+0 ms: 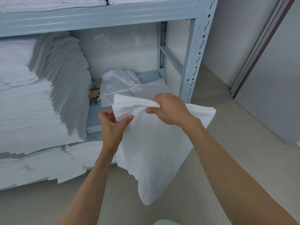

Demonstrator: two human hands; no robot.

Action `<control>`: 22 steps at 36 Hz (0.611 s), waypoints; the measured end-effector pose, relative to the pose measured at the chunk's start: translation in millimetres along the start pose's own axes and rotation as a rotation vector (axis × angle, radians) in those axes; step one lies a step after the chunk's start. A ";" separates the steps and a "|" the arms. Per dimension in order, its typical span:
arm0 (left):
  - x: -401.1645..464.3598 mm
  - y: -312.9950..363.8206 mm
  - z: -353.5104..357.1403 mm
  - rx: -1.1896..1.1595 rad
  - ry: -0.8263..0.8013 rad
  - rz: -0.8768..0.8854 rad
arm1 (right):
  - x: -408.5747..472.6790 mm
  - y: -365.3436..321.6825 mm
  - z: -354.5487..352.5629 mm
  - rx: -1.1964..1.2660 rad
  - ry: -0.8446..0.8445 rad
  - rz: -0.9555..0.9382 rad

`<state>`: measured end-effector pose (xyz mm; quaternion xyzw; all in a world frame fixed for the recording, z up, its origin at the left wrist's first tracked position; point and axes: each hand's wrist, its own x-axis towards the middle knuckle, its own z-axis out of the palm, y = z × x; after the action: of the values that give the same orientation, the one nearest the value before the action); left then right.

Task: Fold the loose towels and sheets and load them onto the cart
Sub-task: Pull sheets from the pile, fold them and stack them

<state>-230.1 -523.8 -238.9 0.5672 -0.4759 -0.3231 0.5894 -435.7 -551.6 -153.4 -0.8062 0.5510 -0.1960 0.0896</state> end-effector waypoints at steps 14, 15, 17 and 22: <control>-13.4 -85.7 8.8 0.163 -0.204 -0.267 | 11.1 -23.3 -68.9 0.012 0.002 -0.092; -13.4 -87.4 10.2 0.154 -0.204 -0.282 | 11.8 -24.6 -76.1 0.012 0.005 -0.086; -14.5 -89.6 14.2 0.124 -0.203 -0.283 | 13.6 -26.1 -89.3 0.013 0.019 -0.074; -8.1 -85.5 21.3 0.108 -0.255 -0.287 | 26.4 -7.9 -106.3 -0.083 0.119 -0.005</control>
<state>-239.0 -536.7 -326.0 0.6146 -0.4778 -0.4470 0.4407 -464.7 -565.4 -48.3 -0.7974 0.5611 -0.2208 0.0228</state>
